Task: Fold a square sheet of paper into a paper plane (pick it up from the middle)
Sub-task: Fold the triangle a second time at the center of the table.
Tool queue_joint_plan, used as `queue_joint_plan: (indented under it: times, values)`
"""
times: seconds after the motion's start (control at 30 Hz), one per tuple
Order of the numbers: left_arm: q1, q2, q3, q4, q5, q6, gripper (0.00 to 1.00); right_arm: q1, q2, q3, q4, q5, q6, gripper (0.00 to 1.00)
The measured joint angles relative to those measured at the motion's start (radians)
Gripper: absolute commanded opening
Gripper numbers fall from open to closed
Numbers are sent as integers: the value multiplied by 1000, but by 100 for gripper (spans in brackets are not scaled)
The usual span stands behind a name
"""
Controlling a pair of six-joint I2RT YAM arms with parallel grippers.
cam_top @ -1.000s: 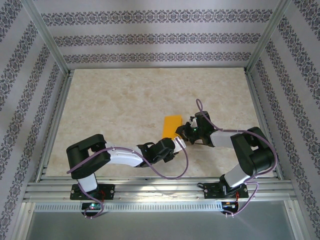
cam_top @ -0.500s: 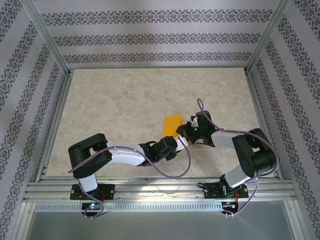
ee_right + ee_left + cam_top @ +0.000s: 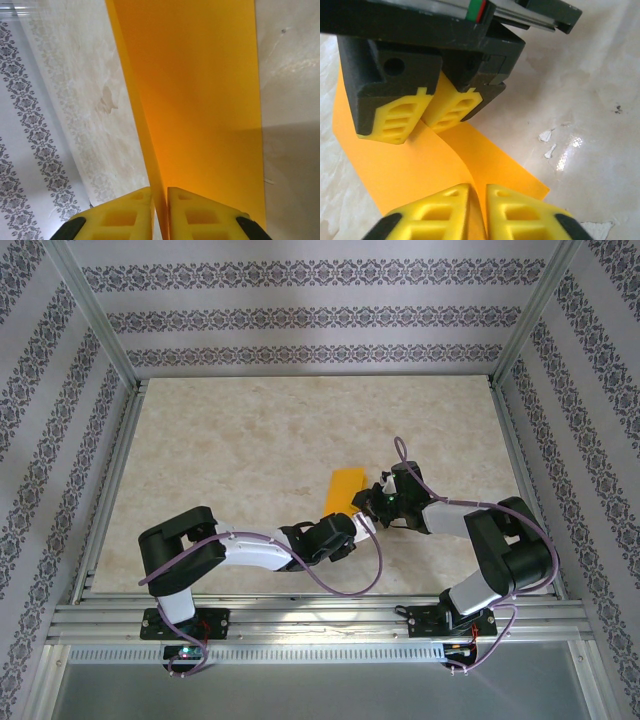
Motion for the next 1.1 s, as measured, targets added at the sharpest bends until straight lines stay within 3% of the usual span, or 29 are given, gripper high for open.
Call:
queue_joint_plan:
  times: [0.2, 0.4, 0.73, 1.1]
  values:
    - [0, 0, 11, -14, 0, 1, 3, -4, -5, 0, -2, 0, -1, 18]
    - [11, -10, 11, -34, 37, -22, 0, -21, -45, 0, -63, 3, -38, 29]
    - [137, -65, 13, -69, 299, -162, 0, -89, -194, 2, -273, 58, -153, 42]
    - [247, -64, 40, -115, 559, -357, 0, -96, -506, -22, -548, 216, -367, 32]
